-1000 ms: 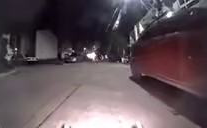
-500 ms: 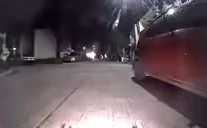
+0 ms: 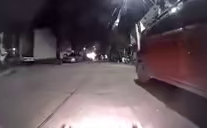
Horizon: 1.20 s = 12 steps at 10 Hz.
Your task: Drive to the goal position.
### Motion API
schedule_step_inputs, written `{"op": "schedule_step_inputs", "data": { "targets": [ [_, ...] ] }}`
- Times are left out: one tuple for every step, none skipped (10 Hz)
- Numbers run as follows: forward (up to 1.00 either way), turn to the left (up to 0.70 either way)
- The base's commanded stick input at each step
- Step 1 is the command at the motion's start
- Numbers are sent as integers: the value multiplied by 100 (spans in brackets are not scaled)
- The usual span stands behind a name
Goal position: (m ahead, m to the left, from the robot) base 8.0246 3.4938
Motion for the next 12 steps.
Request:
{"op": "schedule_step_inputs", "data": {
  "targets": [
    [60, -5],
    [60, 0],
    [60, 0],
    [60, -13],
    [60, -15],
    [60, -15],
    [60, -14],
    [60, -7],
    [60, -1],
    [60, 0],
    [60, 0],
    [60, 0]
  ]
}}
